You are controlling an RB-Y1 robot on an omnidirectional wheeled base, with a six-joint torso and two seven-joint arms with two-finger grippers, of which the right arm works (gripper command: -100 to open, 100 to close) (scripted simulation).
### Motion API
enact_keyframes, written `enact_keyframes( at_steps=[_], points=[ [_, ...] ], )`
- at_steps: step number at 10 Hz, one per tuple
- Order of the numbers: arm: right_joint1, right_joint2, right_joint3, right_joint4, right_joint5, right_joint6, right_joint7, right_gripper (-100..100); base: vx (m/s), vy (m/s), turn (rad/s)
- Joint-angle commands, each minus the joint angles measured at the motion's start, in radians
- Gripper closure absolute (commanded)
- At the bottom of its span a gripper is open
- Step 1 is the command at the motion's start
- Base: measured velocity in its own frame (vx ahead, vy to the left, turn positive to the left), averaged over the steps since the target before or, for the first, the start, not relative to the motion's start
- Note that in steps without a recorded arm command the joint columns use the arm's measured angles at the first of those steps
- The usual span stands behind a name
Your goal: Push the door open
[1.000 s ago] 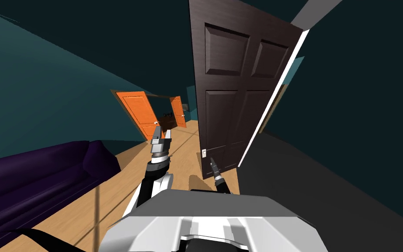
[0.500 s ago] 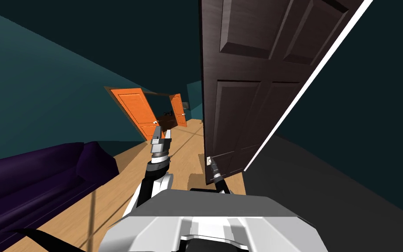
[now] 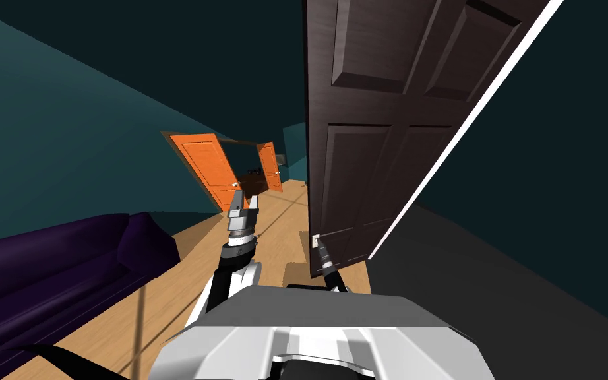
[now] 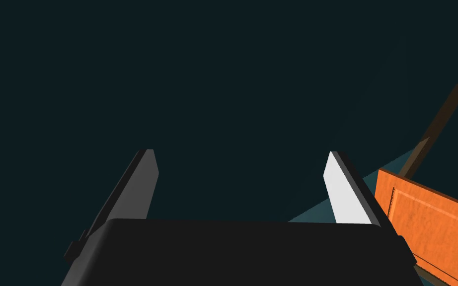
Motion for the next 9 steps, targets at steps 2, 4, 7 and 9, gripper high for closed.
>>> enact_keyframes(
  at_steps=[2,4,7,9],
  points=[
    [0.001,-0.001,-0.002,0.0,-0.001,-0.001,-0.001,100,-0.004,-0.001,-0.002],
    [-0.005,-0.027,-0.031,0.006,-0.009,-0.002,0.002,100,0.1,0.118,-0.059],
    [-0.014,-0.036,-0.074,0.013,-0.022,-0.006,0.005,100,0.209,0.152,-0.072],
    [-0.019,-0.03,-0.096,0.017,-0.028,-0.008,0.007,100,0.155,0.1,-0.043]
  ],
)
